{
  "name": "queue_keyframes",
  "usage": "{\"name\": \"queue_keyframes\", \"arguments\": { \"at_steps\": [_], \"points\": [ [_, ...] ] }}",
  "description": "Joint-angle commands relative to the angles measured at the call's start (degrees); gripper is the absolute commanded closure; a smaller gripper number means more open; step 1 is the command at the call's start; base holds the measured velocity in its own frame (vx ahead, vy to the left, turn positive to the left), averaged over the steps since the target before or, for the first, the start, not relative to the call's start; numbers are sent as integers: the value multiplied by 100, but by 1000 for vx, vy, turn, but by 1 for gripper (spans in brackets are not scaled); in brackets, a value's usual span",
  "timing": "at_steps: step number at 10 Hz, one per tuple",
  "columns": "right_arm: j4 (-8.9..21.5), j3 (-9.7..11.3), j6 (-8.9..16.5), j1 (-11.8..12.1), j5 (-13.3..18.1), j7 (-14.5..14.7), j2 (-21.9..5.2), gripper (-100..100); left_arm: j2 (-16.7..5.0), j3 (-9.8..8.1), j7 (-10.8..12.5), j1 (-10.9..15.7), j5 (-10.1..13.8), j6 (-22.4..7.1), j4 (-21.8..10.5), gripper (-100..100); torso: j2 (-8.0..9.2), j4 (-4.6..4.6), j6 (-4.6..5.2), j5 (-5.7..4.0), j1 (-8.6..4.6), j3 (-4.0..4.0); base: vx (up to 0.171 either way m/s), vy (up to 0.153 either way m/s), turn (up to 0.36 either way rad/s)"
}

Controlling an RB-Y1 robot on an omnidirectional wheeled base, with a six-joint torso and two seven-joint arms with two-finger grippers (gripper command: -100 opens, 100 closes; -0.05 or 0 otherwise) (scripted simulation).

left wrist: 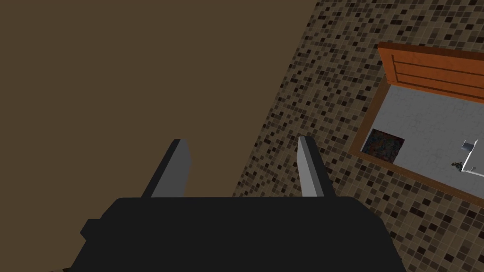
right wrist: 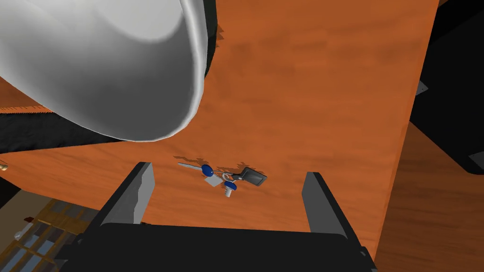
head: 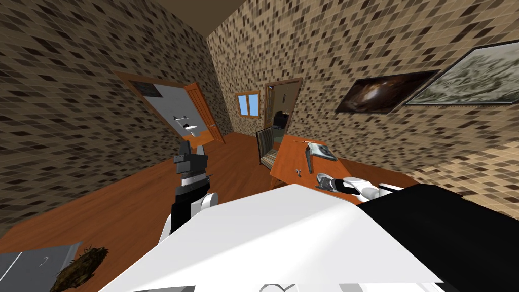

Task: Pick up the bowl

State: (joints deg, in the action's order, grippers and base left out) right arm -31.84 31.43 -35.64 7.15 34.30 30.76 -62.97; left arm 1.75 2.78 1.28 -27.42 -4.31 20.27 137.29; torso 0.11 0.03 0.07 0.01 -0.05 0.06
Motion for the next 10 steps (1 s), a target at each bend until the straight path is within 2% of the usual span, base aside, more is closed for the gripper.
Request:
{"name": "queue_keyframes", "arguments": {
  "at_steps": [1, 2, 3, 4, 7, 8, 9, 10],
  "points": [
    [286, 68, -94, -131, 56, 44, 25, -100, 0, 0, 0, 0, 0, 0, 0, 0, 0, 0, 0, 0, 0, 0, -6, -17, 31],
    [299, 68, -94, -131, 56, 44, 25, -100, 0, 0, 0, 0, 0, 0, 0, 0, -1, 0, -1, -1, -1, 0, -4, -9, -1],
    [450, 197, -94, -164, 136, 23, -21, -100, 0, 0, 0, 0, 0, 0, 0, 0, -1, 0, 0, -1, 1, -1, -7, -10, 59],
    [450, 197, -94, -164, 136, 23, -21, -100, 0, 0, 0, 0, 0, 0, 0, 0, 0, 0, 0, 0, 1, 0, -9, -16, 28],
    [765, 525, -98, -204, 324, -40, -67, -100, 0, 0, 0, 0, 0, 0, 0, 0, 4, 1, 0, -3, -8, 2, -22, -31, 58],
    [765, 525, -98, -204, 324, -40, -67, -100, 0, 0, 0, 0, 0, 0, 0, 0, 6, 1, -1, -3, -8, 3, -22, -27, 11],
    [880, 692, -104, -195, 408, -76, -22, -100, 0, 0, 0, 0, 0, 0, 0, 0, 7, 2, 2, -3, -6, 4, -22, -40, 24],
    [880, 692, -104, -195, 408, -76, -22, -100, 0, 0, 0, 0, 0, 0, 0, 0, 6, 1, 1, -4, -10, 4, -22, -32, 25]
  ]
}}
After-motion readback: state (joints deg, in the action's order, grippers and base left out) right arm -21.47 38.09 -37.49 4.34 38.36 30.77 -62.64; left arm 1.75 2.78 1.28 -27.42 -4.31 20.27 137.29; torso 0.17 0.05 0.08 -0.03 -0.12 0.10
